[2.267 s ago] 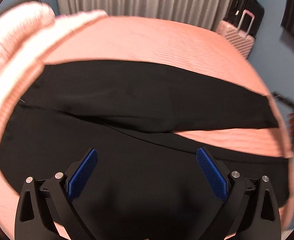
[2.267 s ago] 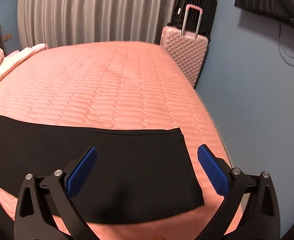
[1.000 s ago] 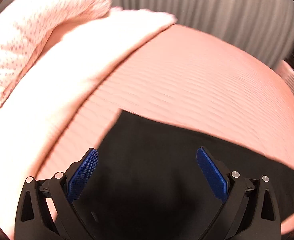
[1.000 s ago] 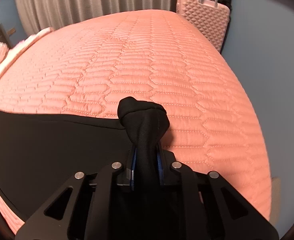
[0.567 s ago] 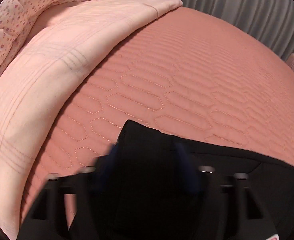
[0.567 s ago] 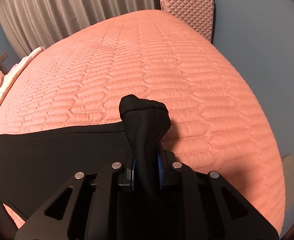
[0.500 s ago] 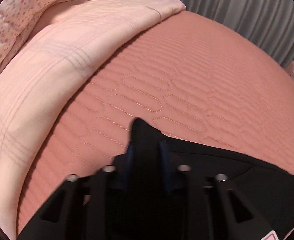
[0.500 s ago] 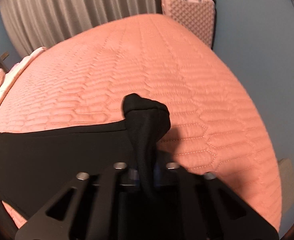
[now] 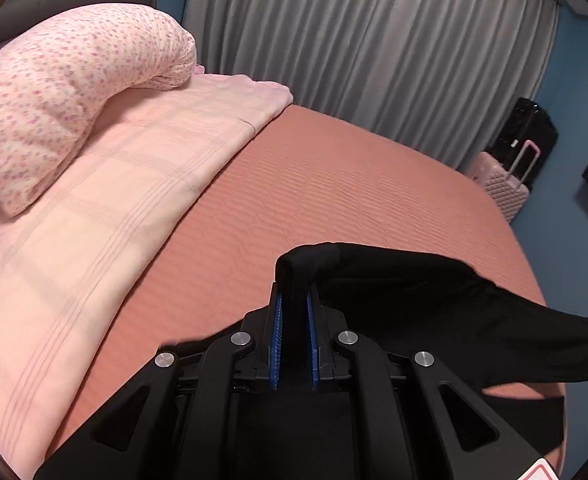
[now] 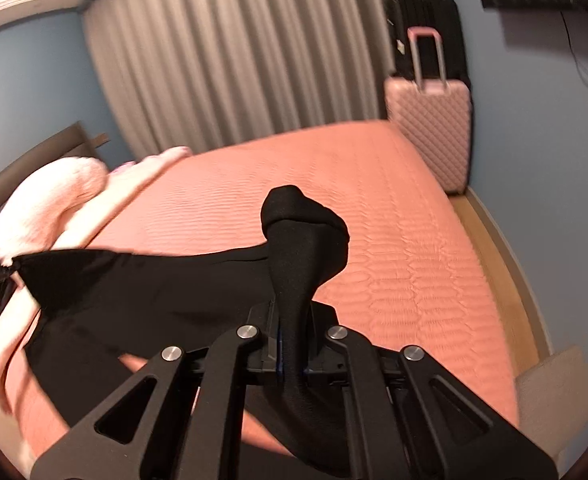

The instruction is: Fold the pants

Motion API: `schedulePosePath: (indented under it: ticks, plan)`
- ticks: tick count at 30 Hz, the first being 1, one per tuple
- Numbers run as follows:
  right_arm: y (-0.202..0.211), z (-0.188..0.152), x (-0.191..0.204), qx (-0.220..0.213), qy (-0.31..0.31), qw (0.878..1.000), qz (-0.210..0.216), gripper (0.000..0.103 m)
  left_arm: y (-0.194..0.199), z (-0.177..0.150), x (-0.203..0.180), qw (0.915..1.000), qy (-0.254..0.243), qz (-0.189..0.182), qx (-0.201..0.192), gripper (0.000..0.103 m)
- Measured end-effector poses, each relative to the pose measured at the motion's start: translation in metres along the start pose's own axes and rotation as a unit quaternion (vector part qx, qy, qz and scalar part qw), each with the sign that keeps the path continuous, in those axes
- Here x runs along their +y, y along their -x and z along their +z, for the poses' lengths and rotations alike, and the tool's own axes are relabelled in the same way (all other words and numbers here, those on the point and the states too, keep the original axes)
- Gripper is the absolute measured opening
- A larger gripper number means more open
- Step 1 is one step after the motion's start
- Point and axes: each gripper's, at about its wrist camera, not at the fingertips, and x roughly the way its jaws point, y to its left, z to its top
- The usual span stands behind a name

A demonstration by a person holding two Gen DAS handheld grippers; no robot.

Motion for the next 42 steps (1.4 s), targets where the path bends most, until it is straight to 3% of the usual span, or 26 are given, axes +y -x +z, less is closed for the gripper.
schedulePosePath:
  ticks: [3, 6, 9, 10, 13, 15, 18, 20, 22, 24, 26, 30, 35, 38, 42]
  plan:
    - [0.036, -0.028, 0.001, 0.021, 0.028, 0.999, -0.003, 0.005, 0.044, -0.047, 0.018, 0.9998, 0.000, 0.008, 0.016, 0.009]
    - [0.034, -0.060, -0.010, 0.078, 0.037, 0.996, -0.026, 0.006, 0.059, -0.088, 0.039, 0.9988, -0.013, 0.032, 0.036, 0.006]
    - [0.017, -0.101, -0.023, 0.155, 0.036, 0.985, -0.072, 0.017, 0.048, -0.134, 0.069, 0.9956, -0.010, 0.055, 0.075, 0.005]
    - [0.014, -0.109, -0.027, 0.164, 0.030, 0.982, -0.084, 0.028, 0.041, -0.148, 0.076, 0.9930, -0.016, 0.069, 0.094, 0.005]
    - [0.029, -0.119, -0.037, 0.135, 0.005, 0.980, -0.147, 0.045, 0.033, -0.181, 0.088, 0.9835, -0.047, 0.126, 0.121, 0.005]
    - [0.050, -0.114, -0.044, 0.102, -0.036, 0.980, -0.166, 0.059, 0.049, -0.190, 0.107, 0.9845, 0.000, 0.134, 0.114, 0.004]
    - [0.081, -0.104, -0.042, 0.056, -0.068, 0.979, -0.184, 0.066, 0.073, -0.179, 0.108, 0.9885, 0.032, 0.125, 0.080, 0.004]
    - [0.098, -0.100, -0.033, 0.027, -0.078, 0.979, -0.186, 0.074, 0.083, -0.165, 0.081, 0.9914, 0.002, 0.119, 0.054, 0.006]
    - [0.103, -0.102, -0.018, 0.011, -0.081, 0.979, -0.189, 0.084, 0.071, -0.155, 0.048, 0.9935, -0.032, 0.090, 0.061, 0.012]
    - [0.100, -0.107, -0.001, 0.023, -0.086, 0.979, -0.185, 0.084, 0.048, -0.154, 0.020, 0.9934, -0.051, 0.063, 0.080, 0.019]
    - [0.093, -0.110, 0.012, 0.046, -0.083, 0.979, -0.182, 0.084, 0.022, -0.165, 0.000, 0.9915, -0.058, 0.045, 0.107, 0.019]
    - [0.081, -0.108, 0.023, 0.082, -0.085, 0.980, -0.157, 0.084, -0.002, -0.204, -0.005, 0.9874, -0.001, 0.028, 0.156, 0.019]
    - [0.029, -0.094, -0.008, 0.144, -0.081, 0.971, -0.173, 0.087, 0.000, -0.240, 0.030, 0.9788, 0.101, 0.029, 0.176, 0.019]
    - [-0.002, -0.092, -0.030, 0.180, -0.047, 0.965, -0.187, 0.087, -0.005, -0.242, 0.049, 0.9729, 0.148, 0.006, 0.178, 0.019]
    - [-0.033, -0.096, -0.075, 0.211, -0.074, 0.957, -0.182, 0.087, -0.013, -0.231, 0.049, 0.9746, 0.125, 0.032, 0.183, 0.020]
